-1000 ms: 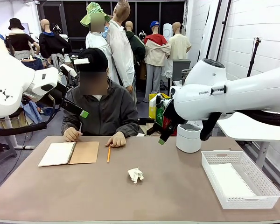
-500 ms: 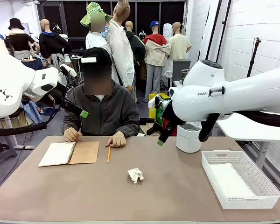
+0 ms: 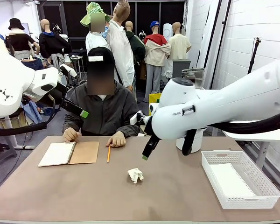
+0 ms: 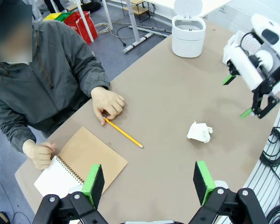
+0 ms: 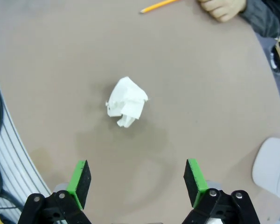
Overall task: Sort the paper based on its condition.
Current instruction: If a person hands you a paper, place it in the Organizing basket , and if it's crumpled, put it in the Trash can.
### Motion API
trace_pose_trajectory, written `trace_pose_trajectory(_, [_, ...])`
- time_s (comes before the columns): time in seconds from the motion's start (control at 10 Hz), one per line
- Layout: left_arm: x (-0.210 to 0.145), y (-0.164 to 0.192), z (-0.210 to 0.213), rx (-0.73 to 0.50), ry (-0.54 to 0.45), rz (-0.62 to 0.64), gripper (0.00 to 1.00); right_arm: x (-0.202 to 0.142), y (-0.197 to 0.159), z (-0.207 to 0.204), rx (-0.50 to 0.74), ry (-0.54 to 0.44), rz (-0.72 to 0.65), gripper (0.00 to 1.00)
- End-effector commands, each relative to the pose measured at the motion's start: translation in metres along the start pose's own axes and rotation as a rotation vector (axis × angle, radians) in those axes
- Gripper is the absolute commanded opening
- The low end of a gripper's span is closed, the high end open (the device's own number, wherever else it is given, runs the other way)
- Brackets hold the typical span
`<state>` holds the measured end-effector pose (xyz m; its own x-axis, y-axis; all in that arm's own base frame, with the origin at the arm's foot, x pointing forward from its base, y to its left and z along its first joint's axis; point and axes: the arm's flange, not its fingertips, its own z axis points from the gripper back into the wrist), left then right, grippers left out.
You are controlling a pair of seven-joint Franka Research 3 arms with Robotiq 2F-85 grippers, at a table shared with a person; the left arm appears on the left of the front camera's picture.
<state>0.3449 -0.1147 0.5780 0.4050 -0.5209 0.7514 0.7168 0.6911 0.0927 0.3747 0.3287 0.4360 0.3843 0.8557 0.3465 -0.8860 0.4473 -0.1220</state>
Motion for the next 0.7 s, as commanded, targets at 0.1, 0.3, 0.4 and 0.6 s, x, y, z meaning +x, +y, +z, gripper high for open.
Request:
trace_pose_trajectory(0.1, [0.0, 0.001, 0.001, -0.007, 0.004, 0.005, 1.0, 0.028, -0.002, -0.04, -0.02, 0.016, 0.004, 1.0])
trace_pose_trajectory(0.3, [0.0, 0.001, 0.001, -0.007, 0.004, 0.005, 1.0, 0.033, 0.003, -0.058, 0.017, 0.028, -0.004, 1.0])
trace_pose_trajectory(0.4, [0.0, 0.001, 0.001, -0.007, 0.004, 0.005, 1.0, 0.034, 0.006, -0.064, 0.031, 0.041, -0.005, 1.0])
trace_pose_trajectory(0.6, [0.0, 0.001, 0.001, -0.007, 0.004, 0.005, 1.0, 0.03, 0.005, -0.072, 0.023, 0.06, -0.002, 1.0])
